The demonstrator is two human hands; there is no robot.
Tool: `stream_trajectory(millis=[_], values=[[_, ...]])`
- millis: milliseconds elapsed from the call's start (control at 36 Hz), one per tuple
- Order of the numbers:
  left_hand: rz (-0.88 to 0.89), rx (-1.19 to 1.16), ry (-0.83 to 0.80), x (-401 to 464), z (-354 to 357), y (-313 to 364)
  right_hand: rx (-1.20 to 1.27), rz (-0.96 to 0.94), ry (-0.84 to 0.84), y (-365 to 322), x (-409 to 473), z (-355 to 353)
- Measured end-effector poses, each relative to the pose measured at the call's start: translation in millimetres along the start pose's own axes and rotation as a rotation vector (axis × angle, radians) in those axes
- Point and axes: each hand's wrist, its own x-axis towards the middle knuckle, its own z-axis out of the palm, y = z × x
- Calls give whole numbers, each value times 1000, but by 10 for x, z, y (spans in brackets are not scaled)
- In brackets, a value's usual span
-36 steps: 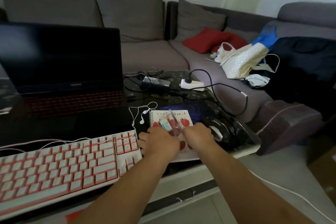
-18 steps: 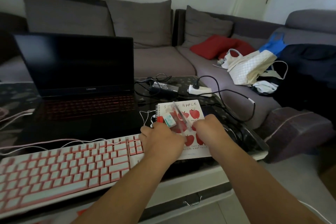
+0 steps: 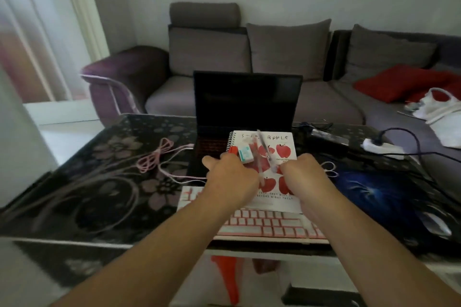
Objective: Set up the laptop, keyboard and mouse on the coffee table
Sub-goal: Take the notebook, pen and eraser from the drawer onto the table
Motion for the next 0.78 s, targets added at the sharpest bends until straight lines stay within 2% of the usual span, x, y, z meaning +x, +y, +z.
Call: stream_trajectory(millis=[222, 445, 528, 639, 778], values=[[-132, 107, 116, 76, -1134, -999, 61, -55, -263, -188, -364, 1474], [-279, 168, 177, 268, -1796, -1893, -47, -117, -483, -230, -468, 2597], [-338, 215, 185, 369, -1831, -2187, -211, -201, -542, -172, -469, 2868], [-418, 281, 113, 468, -1783, -2448, -542, -264, -563, -154, -436, 3029], [-359, 437, 63, 518, -1765, -2520, -863, -401, -501, -203, -422, 2997]])
